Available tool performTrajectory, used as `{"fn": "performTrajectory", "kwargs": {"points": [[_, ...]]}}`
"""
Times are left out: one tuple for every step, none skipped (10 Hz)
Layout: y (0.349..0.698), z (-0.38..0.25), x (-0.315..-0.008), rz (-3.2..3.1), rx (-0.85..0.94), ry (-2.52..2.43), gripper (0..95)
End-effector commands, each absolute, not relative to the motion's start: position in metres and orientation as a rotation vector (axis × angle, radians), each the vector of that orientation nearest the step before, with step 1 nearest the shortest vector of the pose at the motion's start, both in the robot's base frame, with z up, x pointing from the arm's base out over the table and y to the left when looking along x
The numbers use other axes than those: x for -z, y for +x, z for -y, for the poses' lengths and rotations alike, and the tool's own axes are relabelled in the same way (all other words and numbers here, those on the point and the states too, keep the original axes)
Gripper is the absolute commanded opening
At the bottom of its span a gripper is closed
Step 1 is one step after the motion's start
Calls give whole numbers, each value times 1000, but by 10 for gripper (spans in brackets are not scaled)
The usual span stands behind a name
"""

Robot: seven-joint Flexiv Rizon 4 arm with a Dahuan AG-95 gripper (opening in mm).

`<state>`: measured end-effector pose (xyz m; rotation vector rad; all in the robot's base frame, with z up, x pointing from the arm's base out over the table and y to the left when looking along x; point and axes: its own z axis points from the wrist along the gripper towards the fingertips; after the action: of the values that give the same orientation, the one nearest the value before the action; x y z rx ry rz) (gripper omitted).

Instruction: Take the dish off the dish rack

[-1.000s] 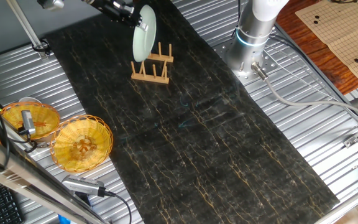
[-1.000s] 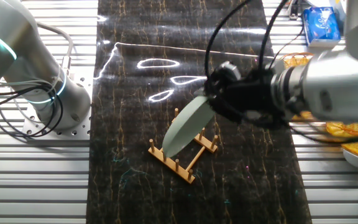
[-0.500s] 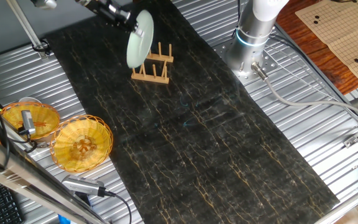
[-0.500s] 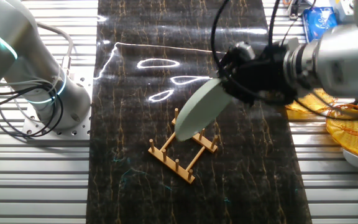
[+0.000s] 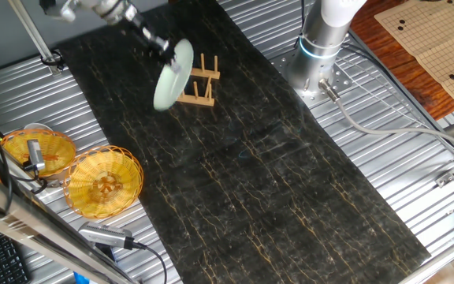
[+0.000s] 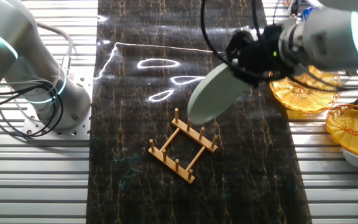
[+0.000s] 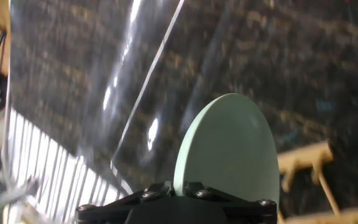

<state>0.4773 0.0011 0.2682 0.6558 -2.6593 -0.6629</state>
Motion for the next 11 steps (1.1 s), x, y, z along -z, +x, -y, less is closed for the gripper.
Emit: {"fn": "performTrajectory", "kwargs": {"points": [[491,-34,-250,2746,658,634,0],[493,-42,-244,2773,656,628,0],[496,-52,-238,2801,654,623,0],[498,-59,-233,2829,648,612,0],[502,-67,-226,2851,642,603,0],[506,-73,-223,2876,625,598,0],[509,-78,-222,2913,582,600,0],[511,-81,-222,2944,547,614,0],[513,-82,-223,2972,514,629,0],[514,-84,-224,2986,495,636,0],[515,-84,-224,2991,491,636,0]]}}
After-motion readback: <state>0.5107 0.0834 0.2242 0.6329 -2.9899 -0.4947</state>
